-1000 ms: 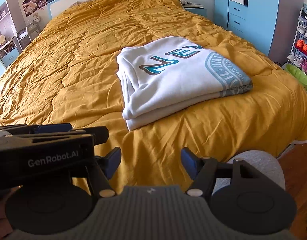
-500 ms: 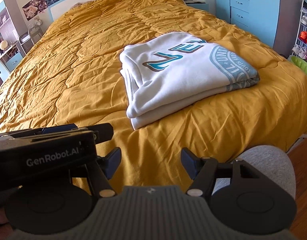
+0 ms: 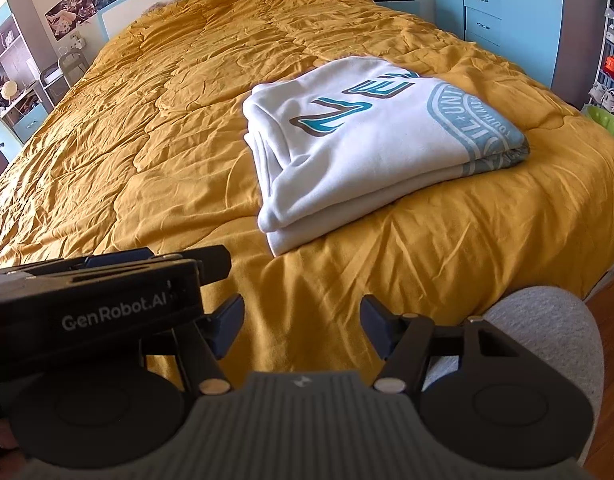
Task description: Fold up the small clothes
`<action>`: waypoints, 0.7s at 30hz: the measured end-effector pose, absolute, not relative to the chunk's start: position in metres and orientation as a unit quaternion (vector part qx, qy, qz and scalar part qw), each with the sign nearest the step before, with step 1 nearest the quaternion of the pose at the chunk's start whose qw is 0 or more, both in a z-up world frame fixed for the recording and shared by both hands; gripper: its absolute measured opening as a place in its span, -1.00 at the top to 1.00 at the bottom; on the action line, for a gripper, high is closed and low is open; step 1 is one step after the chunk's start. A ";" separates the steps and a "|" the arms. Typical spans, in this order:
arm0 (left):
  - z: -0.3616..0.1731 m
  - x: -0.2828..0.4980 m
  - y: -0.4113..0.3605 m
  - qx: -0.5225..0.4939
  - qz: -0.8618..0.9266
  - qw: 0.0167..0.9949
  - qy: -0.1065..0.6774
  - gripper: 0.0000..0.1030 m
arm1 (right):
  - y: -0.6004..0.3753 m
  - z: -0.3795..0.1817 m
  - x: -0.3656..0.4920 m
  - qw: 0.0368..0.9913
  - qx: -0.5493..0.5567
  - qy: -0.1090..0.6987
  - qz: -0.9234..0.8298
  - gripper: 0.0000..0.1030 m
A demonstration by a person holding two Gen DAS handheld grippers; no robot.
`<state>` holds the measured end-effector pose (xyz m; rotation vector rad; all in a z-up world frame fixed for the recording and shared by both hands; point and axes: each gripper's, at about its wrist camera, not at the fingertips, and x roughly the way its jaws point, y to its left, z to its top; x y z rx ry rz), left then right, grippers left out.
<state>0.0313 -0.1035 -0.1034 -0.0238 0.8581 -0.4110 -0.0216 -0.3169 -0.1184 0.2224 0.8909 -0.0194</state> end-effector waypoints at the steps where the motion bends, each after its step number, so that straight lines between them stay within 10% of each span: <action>1: -0.104 0.031 -0.103 -0.011 -0.198 0.889 0.413 -0.48 | -0.317 -0.119 -0.021 0.896 0.107 0.430 -0.009 -0.14; 21: -0.105 0.030 -0.102 -0.005 -0.204 0.880 0.428 -0.49 | -0.313 -0.119 -0.024 0.899 0.089 0.429 -0.012 -0.13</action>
